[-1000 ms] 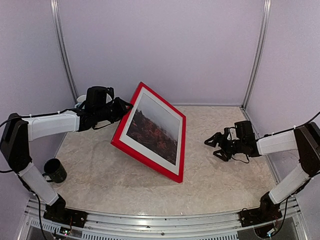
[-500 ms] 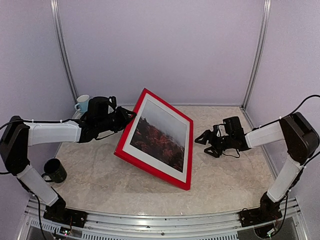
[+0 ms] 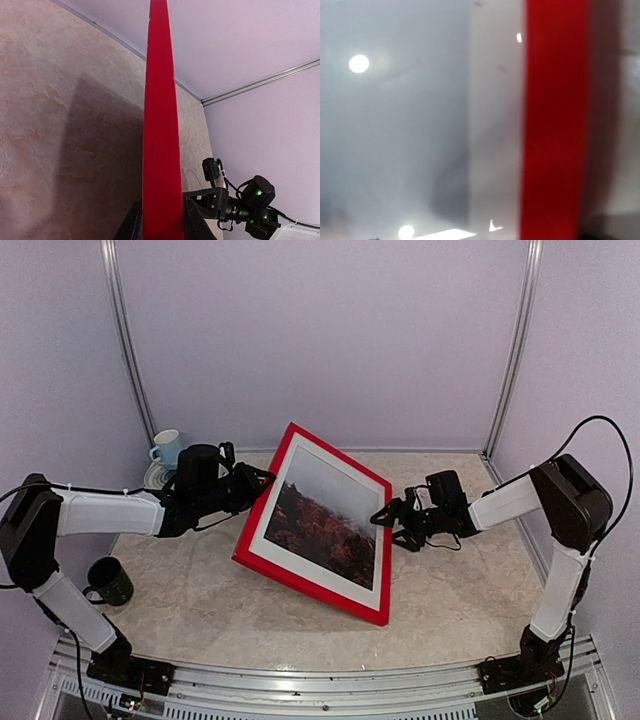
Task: Put the photo into the frame
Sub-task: Turn over the photo frame.
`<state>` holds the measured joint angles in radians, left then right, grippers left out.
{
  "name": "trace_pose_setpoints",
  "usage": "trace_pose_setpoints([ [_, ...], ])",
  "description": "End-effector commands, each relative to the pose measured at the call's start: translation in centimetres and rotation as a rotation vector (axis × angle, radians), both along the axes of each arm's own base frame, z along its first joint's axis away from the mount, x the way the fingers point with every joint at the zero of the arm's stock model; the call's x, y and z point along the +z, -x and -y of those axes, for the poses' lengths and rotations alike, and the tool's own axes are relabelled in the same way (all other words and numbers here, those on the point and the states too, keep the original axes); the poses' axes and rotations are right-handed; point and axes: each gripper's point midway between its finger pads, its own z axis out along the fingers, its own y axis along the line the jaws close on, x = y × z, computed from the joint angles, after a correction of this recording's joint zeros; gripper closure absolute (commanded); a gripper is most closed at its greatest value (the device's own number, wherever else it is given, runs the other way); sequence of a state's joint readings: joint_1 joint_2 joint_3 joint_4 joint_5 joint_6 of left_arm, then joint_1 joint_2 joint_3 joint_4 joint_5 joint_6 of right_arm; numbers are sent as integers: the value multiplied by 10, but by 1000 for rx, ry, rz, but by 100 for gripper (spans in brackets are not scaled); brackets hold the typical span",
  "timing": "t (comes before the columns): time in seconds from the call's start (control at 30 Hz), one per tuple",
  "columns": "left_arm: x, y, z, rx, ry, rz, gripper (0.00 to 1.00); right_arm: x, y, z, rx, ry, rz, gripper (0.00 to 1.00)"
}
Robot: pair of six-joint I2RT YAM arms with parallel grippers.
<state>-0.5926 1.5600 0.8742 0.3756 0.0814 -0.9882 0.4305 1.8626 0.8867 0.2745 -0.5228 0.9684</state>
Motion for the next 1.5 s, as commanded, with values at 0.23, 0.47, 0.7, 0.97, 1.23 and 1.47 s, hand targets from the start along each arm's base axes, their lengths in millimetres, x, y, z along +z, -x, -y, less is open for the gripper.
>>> trace_pose_setpoints([
  [0.23,-13,12,25,-99,-27,38,88,-11,-2,-14,36,-9,-25,14],
  [0.47,-18,13,32,-133,-16,30,80,-9,-7,-14,39,7,-17,14],
  [0.7,-19,16,35,-157,-13,33,74,-11,-11,-2,17,22,-20,14],
  [0.97,-23,19,44,-209,0,31,67,-10,-17,11,4,37,-6,14],
  [1.23,-35,20,49,-236,-6,5,65,-14,-18,16,6,54,-8,14],
  [1.47,-43,16,47,-221,-45,-9,61,-16,-22,28,-13,71,-3,14],
])
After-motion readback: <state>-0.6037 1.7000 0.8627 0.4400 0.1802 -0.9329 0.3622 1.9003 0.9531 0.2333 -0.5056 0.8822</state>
